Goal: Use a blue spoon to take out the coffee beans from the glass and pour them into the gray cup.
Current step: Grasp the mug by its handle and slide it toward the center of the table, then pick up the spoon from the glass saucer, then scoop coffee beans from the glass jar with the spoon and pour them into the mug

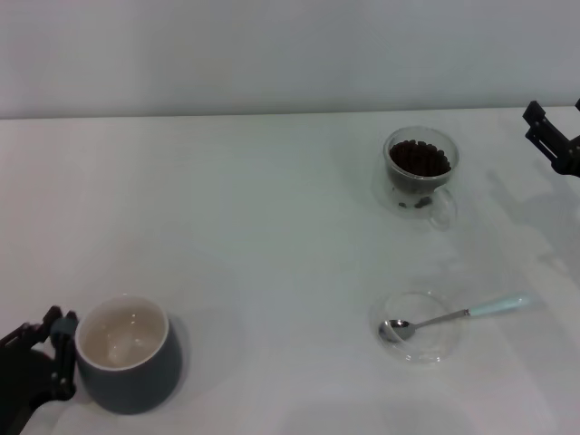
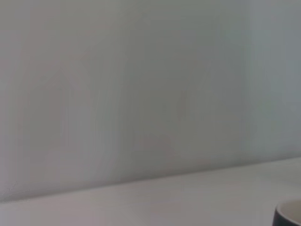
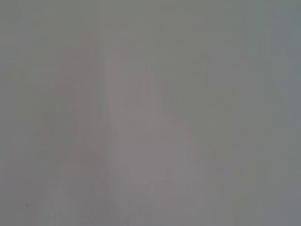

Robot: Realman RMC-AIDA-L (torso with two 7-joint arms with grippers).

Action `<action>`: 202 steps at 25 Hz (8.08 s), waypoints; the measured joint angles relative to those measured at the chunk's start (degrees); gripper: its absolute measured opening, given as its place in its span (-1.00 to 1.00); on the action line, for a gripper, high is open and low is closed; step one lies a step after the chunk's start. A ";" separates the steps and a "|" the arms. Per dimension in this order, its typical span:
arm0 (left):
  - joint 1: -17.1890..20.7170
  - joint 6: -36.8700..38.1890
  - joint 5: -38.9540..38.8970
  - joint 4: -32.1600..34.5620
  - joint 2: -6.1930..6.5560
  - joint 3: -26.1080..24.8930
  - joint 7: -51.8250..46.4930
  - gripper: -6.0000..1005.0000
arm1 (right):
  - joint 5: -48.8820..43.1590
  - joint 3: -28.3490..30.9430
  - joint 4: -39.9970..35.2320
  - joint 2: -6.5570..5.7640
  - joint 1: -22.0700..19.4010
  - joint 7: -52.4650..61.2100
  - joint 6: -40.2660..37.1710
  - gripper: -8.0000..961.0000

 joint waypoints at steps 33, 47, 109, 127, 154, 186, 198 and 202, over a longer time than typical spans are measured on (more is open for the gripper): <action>-6.03 -9.91 7.16 8.91 -0.25 -0.09 8.02 -0.56 | -0.55 -0.31 -0.35 -0.17 -0.62 -0.01 -0.54 0.79; 1.52 -3.16 6.27 8.78 0.08 -0.22 7.55 0.44 | -0.28 0.00 -0.41 -0.85 -2.16 6.76 -0.55 0.79; -5.15 6.60 -26.41 -1.88 0.42 -0.25 2.13 0.42 | -56.53 49.35 29.23 0.88 -8.32 35.23 -9.64 0.42; -5.06 6.60 -26.41 -1.84 0.42 -0.25 2.13 0.42 | -58.25 49.35 27.58 0.40 -8.12 37.04 -12.87 -0.56; -3.92 3.61 -26.45 0.59 -0.10 -0.26 -8.39 0.42 | -58.34 34.42 -20.48 -0.33 3.76 44.17 -4.12 -0.69; -5.81 -1.53 -26.94 2.95 0.07 -0.25 -8.33 0.42 | -54.69 20.26 -19.96 0.25 4.69 33.99 12.82 -0.68; -5.80 -1.31 -27.38 2.73 0.18 -0.25 -8.27 0.42 | -49.35 19.72 -17.35 0.26 4.73 42.01 14.25 -0.68; -5.83 -1.26 -27.38 2.65 0.22 -0.26 -8.25 0.42 | -49.26 19.84 -17.00 0.26 4.54 45.91 15.23 -0.68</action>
